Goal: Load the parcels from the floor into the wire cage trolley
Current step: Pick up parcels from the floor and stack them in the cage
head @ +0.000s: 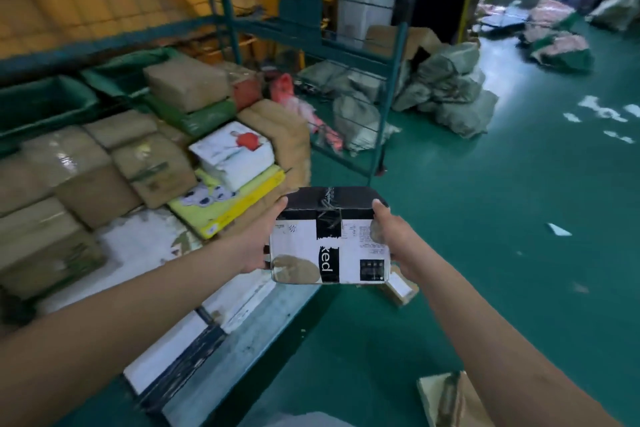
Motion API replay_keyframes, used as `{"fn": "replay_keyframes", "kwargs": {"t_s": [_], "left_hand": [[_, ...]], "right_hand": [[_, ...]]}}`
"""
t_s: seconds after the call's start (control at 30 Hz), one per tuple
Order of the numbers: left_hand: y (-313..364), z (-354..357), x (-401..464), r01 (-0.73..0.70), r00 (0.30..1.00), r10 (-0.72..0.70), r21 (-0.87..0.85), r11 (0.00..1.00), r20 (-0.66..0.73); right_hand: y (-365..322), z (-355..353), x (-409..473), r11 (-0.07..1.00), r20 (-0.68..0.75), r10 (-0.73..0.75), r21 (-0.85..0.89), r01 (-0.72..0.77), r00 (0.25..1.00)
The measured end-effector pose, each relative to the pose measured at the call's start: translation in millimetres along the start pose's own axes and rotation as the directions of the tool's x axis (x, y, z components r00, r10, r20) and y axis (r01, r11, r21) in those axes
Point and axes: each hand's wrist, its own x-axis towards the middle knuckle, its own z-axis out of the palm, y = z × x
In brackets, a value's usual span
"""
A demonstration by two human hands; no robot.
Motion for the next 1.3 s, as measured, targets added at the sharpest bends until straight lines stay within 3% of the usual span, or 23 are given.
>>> {"fn": "replay_keyframes", "kwargs": {"t_s": [0.17,0.4,0.57,0.7,0.9,1.07,1.3], "left_hand": [[-2,-84,12,0.030,0.988,-0.048,-0.121,0.992,-0.147],[-10,-165,16,0.006,0.974,-0.078,-0.319,0.948,-0.213],[-13,-208,29,0.059,0.939,-0.189,-0.407,0.912,-0.287],[-4,-242,51,0.047,0.874,-0.258,-0.458,0.888,-0.412],[-2,-293,104,0.054,0.802,-0.355,-0.534,0.844,-0.480],[-15,-319,123,0.066,0.769,-0.422,-0.597,0.799,-0.480],[-48,-346,113,0.056,0.648,-0.547,-0.683,0.728,-0.530]], "right_hand": [[-56,79,28,0.979,0.134,-0.078,-0.178,0.102,0.988],[-115,172,58,0.983,0.297,-0.061,-0.146,0.109,0.953],[-145,230,86,0.971,0.366,0.010,-0.227,0.079,0.931],[-179,277,125,0.948,0.496,0.063,-0.301,0.103,0.866],[-227,328,177,0.906,0.655,0.156,-0.394,0.158,0.739],[-241,376,210,0.857,0.695,0.213,-0.471,0.210,0.687],[-217,453,211,0.792,0.738,0.312,-0.550,0.266,0.598]]}}
